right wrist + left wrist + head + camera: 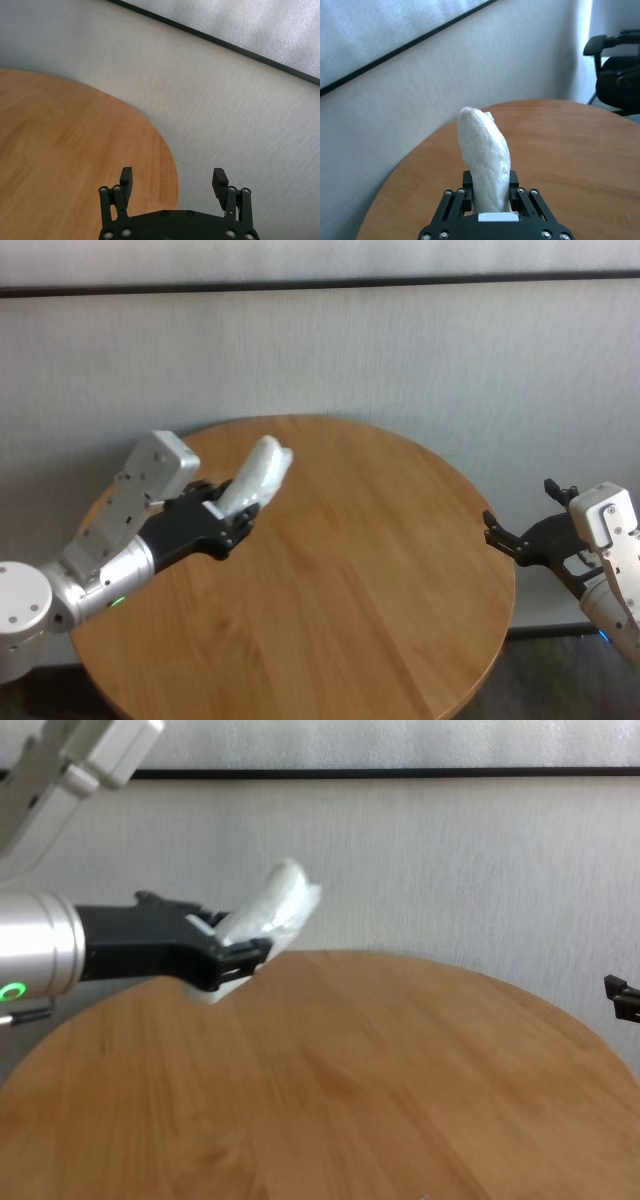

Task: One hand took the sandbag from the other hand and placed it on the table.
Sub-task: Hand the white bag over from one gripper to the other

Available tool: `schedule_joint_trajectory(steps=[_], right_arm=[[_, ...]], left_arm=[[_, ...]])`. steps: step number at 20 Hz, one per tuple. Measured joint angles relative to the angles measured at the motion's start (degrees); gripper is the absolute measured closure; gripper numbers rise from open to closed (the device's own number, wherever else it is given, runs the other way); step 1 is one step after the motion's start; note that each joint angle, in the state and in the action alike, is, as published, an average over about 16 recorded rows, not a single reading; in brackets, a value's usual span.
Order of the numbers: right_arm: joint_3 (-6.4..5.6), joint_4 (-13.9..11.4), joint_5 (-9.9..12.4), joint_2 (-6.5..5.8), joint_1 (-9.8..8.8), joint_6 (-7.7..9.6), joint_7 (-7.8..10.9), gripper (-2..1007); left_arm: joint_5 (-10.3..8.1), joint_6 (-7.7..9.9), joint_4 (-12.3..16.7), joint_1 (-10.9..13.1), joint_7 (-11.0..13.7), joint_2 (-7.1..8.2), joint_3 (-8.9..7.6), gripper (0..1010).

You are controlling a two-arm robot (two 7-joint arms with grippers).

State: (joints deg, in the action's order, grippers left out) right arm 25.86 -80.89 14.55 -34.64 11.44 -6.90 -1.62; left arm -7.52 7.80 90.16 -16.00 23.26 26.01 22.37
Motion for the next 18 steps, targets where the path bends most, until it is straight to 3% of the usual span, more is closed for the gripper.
schedule_joint_trajectory(steps=[8,18], right_arm=[[0.00,0.0,0.0,0.00,0.00,0.00,0.00,0],[0.00,0.0,0.0,0.00,0.00,0.00,0.00,0]], left_arm=[[-0.94,-1.25,2.0,-1.8,3.5,-0.59,1.69,584],[-2.12,-1.68,3.1,-3.8,5.1,-1.26,4.09,583]])
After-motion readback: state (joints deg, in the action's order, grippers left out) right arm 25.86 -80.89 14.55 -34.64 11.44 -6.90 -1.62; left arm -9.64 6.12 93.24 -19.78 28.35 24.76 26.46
